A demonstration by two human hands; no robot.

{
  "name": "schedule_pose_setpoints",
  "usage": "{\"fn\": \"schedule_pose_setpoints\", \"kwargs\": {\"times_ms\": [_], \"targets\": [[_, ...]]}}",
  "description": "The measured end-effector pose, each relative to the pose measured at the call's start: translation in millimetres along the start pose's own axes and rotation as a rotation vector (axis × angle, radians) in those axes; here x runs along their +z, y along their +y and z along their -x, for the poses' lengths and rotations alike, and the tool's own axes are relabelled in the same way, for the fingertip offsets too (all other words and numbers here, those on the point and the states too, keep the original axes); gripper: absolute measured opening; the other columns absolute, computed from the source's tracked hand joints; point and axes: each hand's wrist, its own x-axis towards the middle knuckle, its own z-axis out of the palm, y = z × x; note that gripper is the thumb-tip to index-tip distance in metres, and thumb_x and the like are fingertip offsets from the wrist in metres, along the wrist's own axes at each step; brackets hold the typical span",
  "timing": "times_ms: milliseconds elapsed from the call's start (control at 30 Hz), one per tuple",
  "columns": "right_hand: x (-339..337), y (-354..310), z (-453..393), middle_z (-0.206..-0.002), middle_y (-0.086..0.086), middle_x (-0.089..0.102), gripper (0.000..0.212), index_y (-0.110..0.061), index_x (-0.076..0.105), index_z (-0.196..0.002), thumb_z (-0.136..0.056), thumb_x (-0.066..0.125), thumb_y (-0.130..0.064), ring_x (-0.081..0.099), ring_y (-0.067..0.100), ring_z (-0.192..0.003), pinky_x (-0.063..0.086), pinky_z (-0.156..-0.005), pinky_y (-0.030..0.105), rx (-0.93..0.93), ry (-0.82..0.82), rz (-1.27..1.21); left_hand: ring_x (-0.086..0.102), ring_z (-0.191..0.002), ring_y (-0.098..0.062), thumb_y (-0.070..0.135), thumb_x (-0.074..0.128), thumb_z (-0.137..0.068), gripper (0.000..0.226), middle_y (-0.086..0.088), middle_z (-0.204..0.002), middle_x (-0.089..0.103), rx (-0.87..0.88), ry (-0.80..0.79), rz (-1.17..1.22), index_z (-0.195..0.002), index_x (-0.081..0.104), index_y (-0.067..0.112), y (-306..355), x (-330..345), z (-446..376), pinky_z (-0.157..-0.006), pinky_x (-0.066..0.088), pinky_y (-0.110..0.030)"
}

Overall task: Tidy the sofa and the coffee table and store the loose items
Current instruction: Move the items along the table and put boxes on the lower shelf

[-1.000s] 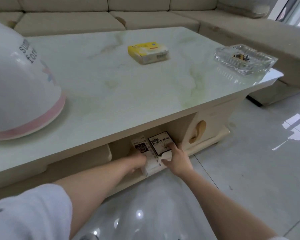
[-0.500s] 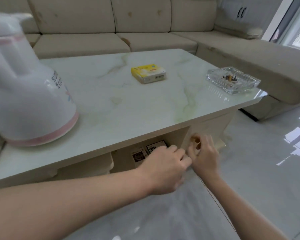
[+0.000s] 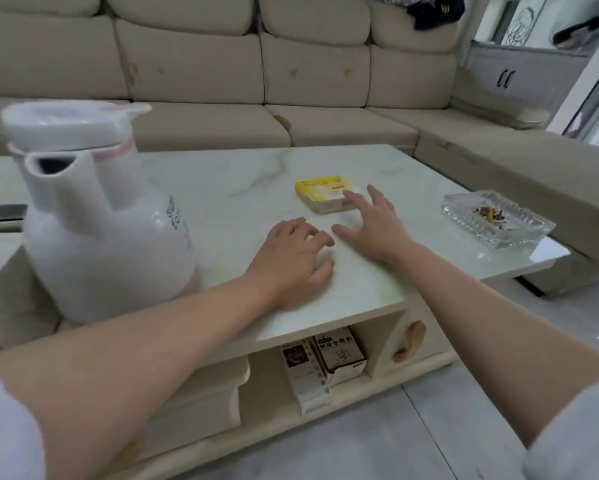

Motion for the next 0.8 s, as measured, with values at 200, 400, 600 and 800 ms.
{"fn": "schedule_pose_setpoints", "kwargs": {"times_ms": [200, 400, 600, 800], "targets": [[21, -23, -45, -0.155, 0.012, 0.027, 0.084, -0.035, 0.045, -0.126, -0.062, 0.056, -0.087, 0.015, 0.040, -0.148, 0.021, -0.119, 0.050, 0.100, -0.003, -0.043, 0.026, -0.141, -0.024, 0.045, 0.043, -0.094, 0.046, -0.002, -0.139, 0.047, -0.036, 0.033, 0.035, -0.133, 0.048, 0.023, -2, 0, -1, -0.119, 0.013, -0.040], [20, -26, -22, -0.107, 0.006, 0.044, 0.069, -0.018, 0.045, -0.104, -0.058, 0.058, -0.068, 0.045, 0.031, -0.108, 0.039, -0.087, 0.037, 0.196, 0.194, -0.030, 0.030, -0.139, -0.023, 0.040, 0.043, -0.095, 0.045, -0.002, -0.139, 0.048, -0.055, 0.053, 0.065, -0.135, 0.047, 0.021, -4, 1, 0, -0.117, 0.017, -0.039], [-9, 3, 66, -0.103, -0.002, 0.038, 0.056, -0.026, 0.039, -0.092, -0.058, 0.061, -0.064, 0.040, 0.023, -0.098, 0.039, -0.085, 0.032, 0.077, 0.305, -0.002, 0.041, -0.129, -0.022, 0.034, 0.044, -0.094, 0.041, -0.003, -0.135, 0.051, -0.063, 0.027, 0.089, -0.132, 0.048, 0.020, -3, -2, 1, -0.112, 0.026, -0.036], [-29, 30, 194, -0.119, -0.008, 0.033, 0.065, -0.020, 0.044, -0.100, -0.055, 0.075, -0.055, 0.040, 0.022, -0.114, 0.037, -0.092, 0.032, -0.202, 0.509, -0.114, 0.042, -0.127, -0.021, 0.035, 0.043, -0.093, 0.043, -0.002, -0.139, 0.048, -0.026, -0.073, 0.104, -0.134, 0.046, 0.022, 0, -8, 6, -0.106, 0.031, -0.036]]}}
